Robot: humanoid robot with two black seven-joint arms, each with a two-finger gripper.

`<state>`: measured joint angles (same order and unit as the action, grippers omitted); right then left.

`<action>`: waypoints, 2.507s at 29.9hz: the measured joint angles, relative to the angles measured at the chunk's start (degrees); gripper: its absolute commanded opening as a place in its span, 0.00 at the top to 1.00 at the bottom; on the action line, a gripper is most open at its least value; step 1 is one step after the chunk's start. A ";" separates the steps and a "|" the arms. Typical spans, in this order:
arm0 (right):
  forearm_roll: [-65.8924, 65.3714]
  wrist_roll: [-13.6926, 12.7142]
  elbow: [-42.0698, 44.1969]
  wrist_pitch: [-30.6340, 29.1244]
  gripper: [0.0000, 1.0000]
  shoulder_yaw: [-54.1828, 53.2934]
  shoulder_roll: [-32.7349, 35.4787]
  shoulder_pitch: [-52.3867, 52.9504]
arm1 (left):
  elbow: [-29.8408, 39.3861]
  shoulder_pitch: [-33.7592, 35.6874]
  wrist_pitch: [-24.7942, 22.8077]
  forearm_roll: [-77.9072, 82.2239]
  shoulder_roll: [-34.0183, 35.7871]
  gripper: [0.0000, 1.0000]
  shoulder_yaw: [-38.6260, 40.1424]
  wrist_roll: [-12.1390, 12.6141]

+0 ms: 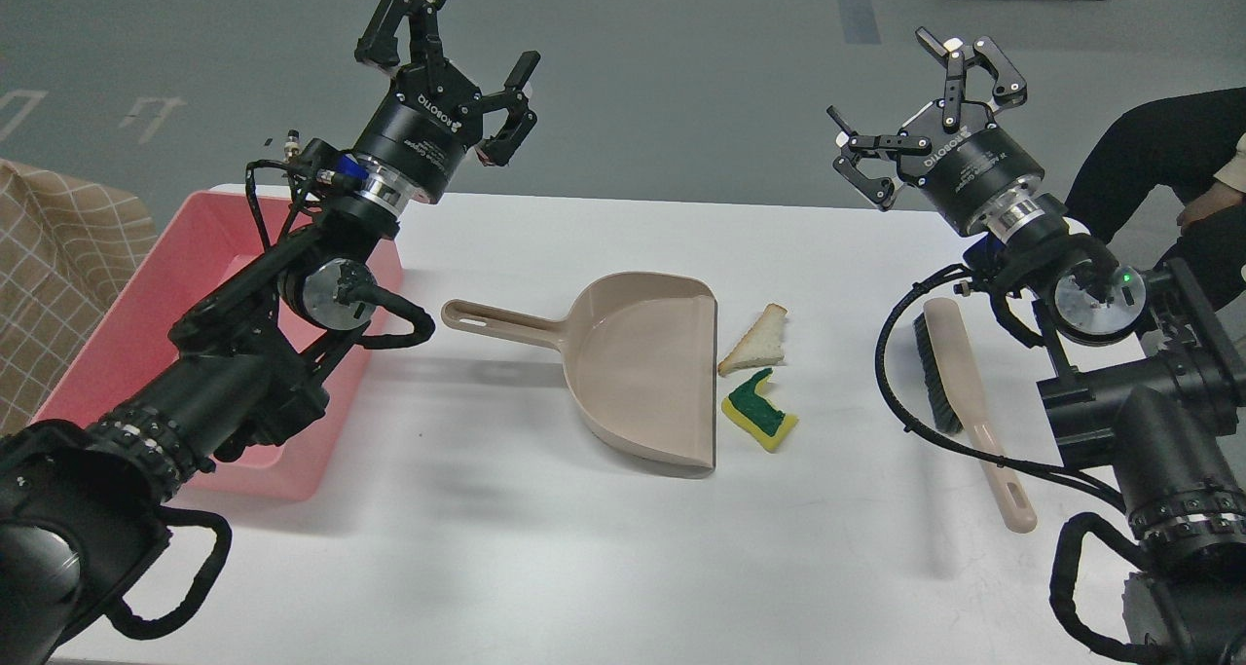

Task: Sweep and dump garbage into bin

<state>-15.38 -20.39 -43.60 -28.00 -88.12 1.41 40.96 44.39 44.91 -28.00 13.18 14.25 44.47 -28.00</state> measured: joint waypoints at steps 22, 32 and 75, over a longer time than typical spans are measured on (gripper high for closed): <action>0.00 0.00 -0.17 0.00 0.00 0.05 0.00 0.02 | 0.09 -0.14 0.00 0.18 -0.05 0.02 -0.02 0.00; 0.00 0.00 -0.18 0.00 0.00 0.05 0.07 0.01 | 0.09 -0.17 0.00 0.18 -0.09 0.02 0.08 0.00; -0.22 0.78 1.21 0.00 0.00 -0.01 2.56 -0.10 | -0.18 0.79 0.00 0.88 -2.69 0.02 -0.83 0.00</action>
<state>-15.59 -19.62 -42.38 -28.00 -88.13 3.97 40.86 44.21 45.70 -28.00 14.06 11.56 43.64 -28.00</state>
